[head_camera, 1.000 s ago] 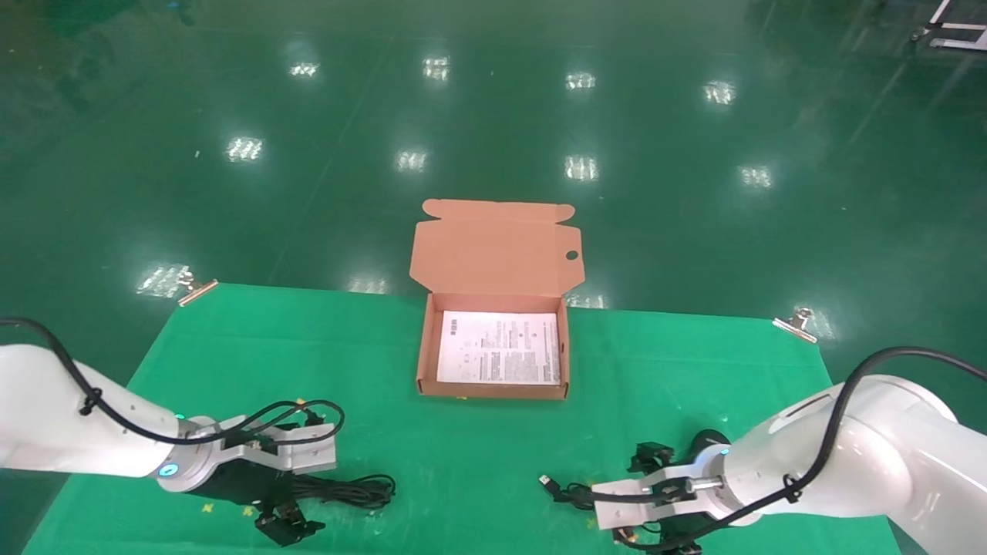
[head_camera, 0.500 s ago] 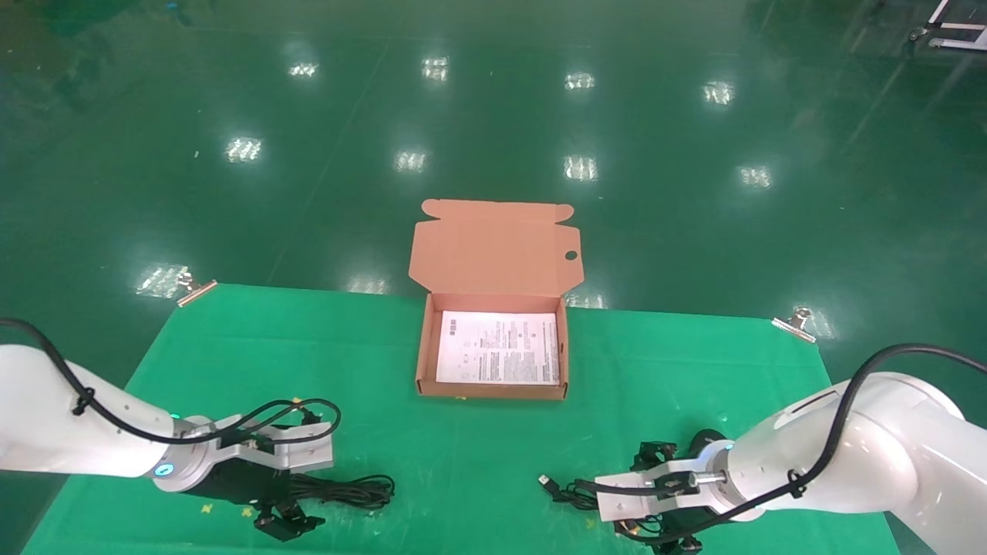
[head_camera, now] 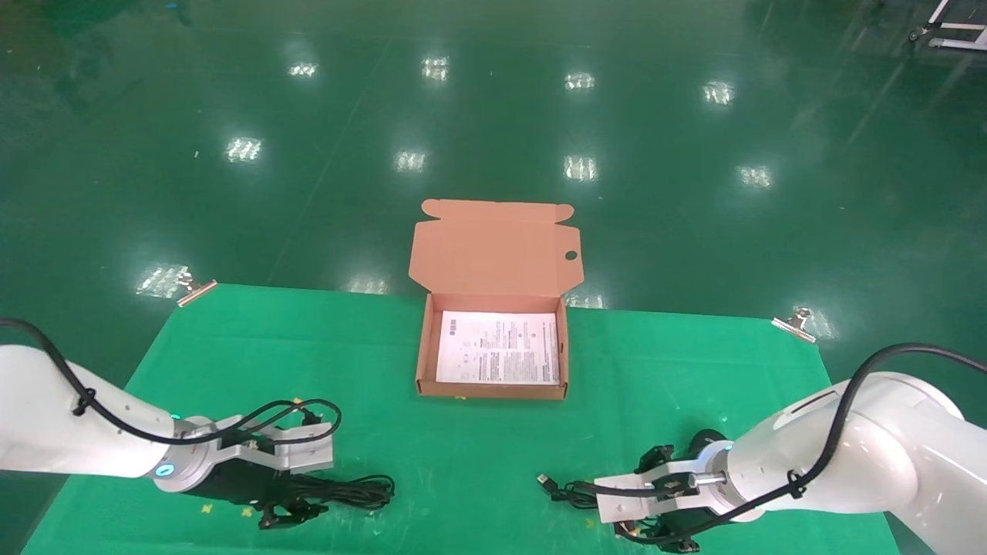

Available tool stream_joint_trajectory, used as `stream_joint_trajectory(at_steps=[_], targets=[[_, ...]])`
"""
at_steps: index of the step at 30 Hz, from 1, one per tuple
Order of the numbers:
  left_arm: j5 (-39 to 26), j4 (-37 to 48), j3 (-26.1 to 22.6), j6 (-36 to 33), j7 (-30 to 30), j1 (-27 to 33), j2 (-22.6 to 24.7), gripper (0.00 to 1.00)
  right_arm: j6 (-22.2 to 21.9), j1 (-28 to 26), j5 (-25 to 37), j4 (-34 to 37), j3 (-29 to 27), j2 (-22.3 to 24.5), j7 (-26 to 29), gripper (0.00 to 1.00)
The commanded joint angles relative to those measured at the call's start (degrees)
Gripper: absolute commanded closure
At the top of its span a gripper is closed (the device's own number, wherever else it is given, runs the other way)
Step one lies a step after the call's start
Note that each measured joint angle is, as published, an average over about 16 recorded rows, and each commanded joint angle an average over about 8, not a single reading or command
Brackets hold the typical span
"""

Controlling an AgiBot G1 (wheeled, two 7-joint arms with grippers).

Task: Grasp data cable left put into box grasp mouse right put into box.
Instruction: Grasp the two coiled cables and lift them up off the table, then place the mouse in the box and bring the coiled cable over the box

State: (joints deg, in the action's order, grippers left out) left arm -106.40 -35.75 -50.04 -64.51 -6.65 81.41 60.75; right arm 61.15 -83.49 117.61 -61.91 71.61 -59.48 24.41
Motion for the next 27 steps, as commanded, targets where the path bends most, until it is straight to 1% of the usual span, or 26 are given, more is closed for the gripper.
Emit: stream_joint_trajectory(at_steps=[1, 27], targets=[[0.0, 0.0, 0.0, 0.0, 0.0, 0.0, 0.0, 1.0, 0.0, 0.0, 0.0, 0.0, 0.0, 0.0, 0.0, 1.0], [-0.1, -0.2, -0.1, 0.0, 0.0, 0.0, 0.0, 1.0, 0.1, -0.1, -0.1, -0.1, 0.0, 0.0, -0.1, 1.0]])
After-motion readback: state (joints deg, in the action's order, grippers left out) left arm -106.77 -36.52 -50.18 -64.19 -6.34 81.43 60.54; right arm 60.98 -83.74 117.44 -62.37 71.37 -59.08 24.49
